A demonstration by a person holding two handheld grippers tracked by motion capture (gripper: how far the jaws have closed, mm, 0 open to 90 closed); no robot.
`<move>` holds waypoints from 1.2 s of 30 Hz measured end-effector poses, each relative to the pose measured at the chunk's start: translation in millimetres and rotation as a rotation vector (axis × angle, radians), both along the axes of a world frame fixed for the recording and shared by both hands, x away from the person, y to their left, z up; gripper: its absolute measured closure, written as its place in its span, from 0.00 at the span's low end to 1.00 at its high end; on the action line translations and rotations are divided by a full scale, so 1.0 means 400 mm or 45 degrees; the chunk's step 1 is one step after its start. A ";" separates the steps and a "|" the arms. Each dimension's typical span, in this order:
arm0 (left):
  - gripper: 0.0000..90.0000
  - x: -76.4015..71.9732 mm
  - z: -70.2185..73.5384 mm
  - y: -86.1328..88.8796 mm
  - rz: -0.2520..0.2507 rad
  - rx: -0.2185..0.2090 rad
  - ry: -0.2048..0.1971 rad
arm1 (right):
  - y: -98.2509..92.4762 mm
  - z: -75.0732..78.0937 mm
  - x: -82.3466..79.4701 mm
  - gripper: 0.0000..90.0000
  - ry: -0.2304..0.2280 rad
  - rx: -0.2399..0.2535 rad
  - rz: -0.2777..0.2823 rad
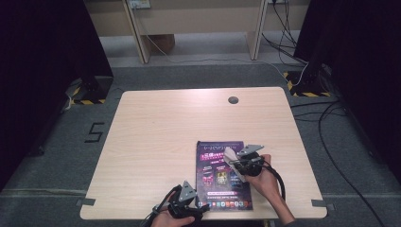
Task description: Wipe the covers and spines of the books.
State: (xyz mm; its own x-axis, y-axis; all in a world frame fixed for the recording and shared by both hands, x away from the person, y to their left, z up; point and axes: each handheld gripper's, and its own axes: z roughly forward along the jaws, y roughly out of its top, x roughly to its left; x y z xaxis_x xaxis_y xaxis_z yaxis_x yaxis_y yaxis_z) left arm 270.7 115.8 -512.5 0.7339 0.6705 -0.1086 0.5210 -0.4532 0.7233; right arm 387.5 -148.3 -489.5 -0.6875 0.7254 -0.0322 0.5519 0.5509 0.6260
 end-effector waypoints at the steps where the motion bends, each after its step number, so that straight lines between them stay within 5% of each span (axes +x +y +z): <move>1: 0.33 0.000 0.000 0.000 0.001 -0.002 0.000 | 0.000 -0.001 0.001 0.85 0.002 0.005 -0.010; 11: 0.33 -0.002 -0.003 0.002 0.000 -0.014 -0.009 | -0.012 -0.007 0.087 0.85 -0.089 -0.048 -0.140; 21: 0.31 0.001 -0.005 0.004 -0.004 -0.020 -0.007 | -0.029 -0.010 0.163 0.84 -0.106 -0.037 -0.237; 26: 0.29 0.002 -0.005 0.004 -0.006 -0.015 -0.010 | -0.014 -0.009 0.161 0.86 -0.119 -0.065 -0.229; 32: 0.28 0.002 -0.006 0.004 -0.006 -0.013 -0.015 | 0.014 -0.006 0.146 0.85 -0.086 -0.058 -0.135; 36: 0.28 0.001 -0.006 0.004 -0.007 -0.012 -0.022 | -0.005 -0.010 0.158 0.85 -0.131 -0.067 -0.206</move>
